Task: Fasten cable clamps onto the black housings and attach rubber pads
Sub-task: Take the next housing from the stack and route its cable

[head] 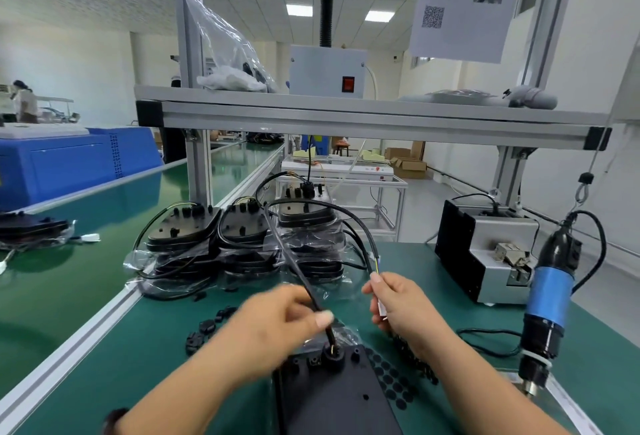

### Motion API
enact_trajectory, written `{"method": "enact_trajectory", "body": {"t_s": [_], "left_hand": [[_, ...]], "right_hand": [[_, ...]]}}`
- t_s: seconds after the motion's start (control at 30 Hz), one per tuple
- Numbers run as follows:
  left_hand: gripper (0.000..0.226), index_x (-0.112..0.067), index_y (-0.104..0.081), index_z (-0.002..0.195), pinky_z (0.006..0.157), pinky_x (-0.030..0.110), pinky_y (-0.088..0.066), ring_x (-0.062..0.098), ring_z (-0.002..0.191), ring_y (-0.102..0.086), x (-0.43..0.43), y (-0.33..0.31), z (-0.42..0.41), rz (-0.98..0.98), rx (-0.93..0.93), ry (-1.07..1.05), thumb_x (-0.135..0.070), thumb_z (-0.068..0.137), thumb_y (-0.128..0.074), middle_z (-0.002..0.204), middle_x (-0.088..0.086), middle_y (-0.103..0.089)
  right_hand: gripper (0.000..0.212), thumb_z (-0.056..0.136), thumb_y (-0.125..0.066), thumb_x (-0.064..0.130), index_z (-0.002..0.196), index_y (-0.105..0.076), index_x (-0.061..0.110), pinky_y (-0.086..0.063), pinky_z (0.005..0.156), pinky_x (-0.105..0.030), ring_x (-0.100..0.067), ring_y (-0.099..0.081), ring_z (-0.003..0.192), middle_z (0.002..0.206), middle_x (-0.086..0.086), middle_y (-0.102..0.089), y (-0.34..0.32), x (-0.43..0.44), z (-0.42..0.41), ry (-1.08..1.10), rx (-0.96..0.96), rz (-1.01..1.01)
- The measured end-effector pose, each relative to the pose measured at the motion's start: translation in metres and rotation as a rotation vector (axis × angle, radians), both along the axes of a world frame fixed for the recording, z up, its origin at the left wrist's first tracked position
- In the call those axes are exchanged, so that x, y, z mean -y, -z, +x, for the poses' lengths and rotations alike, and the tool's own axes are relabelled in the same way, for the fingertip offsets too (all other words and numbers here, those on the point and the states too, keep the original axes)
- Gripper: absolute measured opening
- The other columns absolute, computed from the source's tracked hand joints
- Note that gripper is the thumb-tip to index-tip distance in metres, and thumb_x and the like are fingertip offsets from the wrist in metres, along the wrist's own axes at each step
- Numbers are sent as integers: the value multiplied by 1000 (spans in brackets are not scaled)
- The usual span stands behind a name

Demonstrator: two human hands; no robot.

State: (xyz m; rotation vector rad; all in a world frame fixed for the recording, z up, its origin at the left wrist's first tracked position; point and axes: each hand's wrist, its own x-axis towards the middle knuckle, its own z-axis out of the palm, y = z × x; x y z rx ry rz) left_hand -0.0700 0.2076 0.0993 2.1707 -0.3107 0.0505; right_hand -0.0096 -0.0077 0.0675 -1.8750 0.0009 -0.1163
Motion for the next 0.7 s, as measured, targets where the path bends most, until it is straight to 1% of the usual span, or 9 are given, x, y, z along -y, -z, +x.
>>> {"method": "enact_trajectory", "body": {"t_s": [0.07, 0.13, 0.2, 0.3, 0.37, 0.43, 0.5, 0.6, 0.7], "left_hand": [[43, -33, -42, 106, 78, 18, -44, 2, 92, -55, -17, -18, 3, 46, 377, -298, -57, 77, -63, 101, -18, -52], [38, -37, -39, 114, 98, 31, -37, 2, 106, -43, -26, -39, 4, 250, 790, -315, -50, 82, -54, 107, -23, -42], [38, -50, -38, 124, 116, 50, -2, -10, 122, -26, -25, -51, 5, 637, 777, -14, -53, 87, -41, 115, -37, -36], [38, -58, -40, 129, 102, 48, 36, -21, 122, -28, -26, -46, 14, 1024, 618, 249, -59, 92, -35, 115, -38, -49], [33, -60, -44, 127, 112, 38, 26, -13, 110, -47, -28, -38, 14, 1000, 596, 276, -55, 95, -36, 101, -28, -55], [31, -61, -47, 124, 117, 21, -11, -6, 102, -51, -32, -27, 12, 837, 519, 269, -54, 94, -40, 97, -23, -56], [30, -61, -49, 122, 93, 18, -40, -9, 92, -51, -38, -12, 9, 675, 435, 280, -55, 93, -43, 95, -25, -55], [32, -52, -54, 122, 81, 16, -42, -18, 83, -46, -36, 7, 2, 569, 386, 280, -55, 93, -41, 88, -31, -51], [30, -50, -57, 122, 80, 9, -40, -15, 83, -50, -31, 18, -1, 464, 411, 272, -47, 93, -49, 82, -29, -53]], "right_hand": [[32, 102, -43, 35, 86, -65, 18, -39, 50, -21, -8, -43, 48, 55, 6, -47, 2, -1, 2, 18, 43, -2], [30, 102, -42, 36, 88, -66, 24, -33, 47, -19, -8, -34, 45, 51, 8, -38, 4, -2, 5, 28, 76, -33], [28, 102, -42, 37, 92, -67, 27, -30, 44, -14, -5, -33, 42, 46, 13, -37, 7, -4, 6, 16, 115, -76], [26, 101, -44, 36, 91, -68, 30, -36, 57, -5, -4, -61, 79, 80, 12, -66, 5, -11, 2, -2, 176, -126], [24, 100, -47, 35, 90, -68, 33, -40, 62, -2, -12, -63, 93, 95, -2, -71, 5, -13, 2, -23, 198, -150], [22, 99, -49, 35, 87, -67, 39, -39, 65, 2, -7, -63, 91, 98, 0, -72, 7, -17, 2, -54, 209, -189], [22, 98, -52, 32, 85, -68, 39, -39, 67, 1, -14, -64, 93, 99, -2, -72, 10, -19, 4, -87, 220, -211], [25, 98, -52, 32, 93, -74, 21, -42, 75, -6, -14, -65, 94, 98, -2, -73, 15, -23, 5, -164, 223, -339], [52, 99, -47, 43, 78, -61, -2, -48, 78, -32, -8, -59, 69, 77, -17, -60, 15, -23, 7, -238, 172, -516]]}}
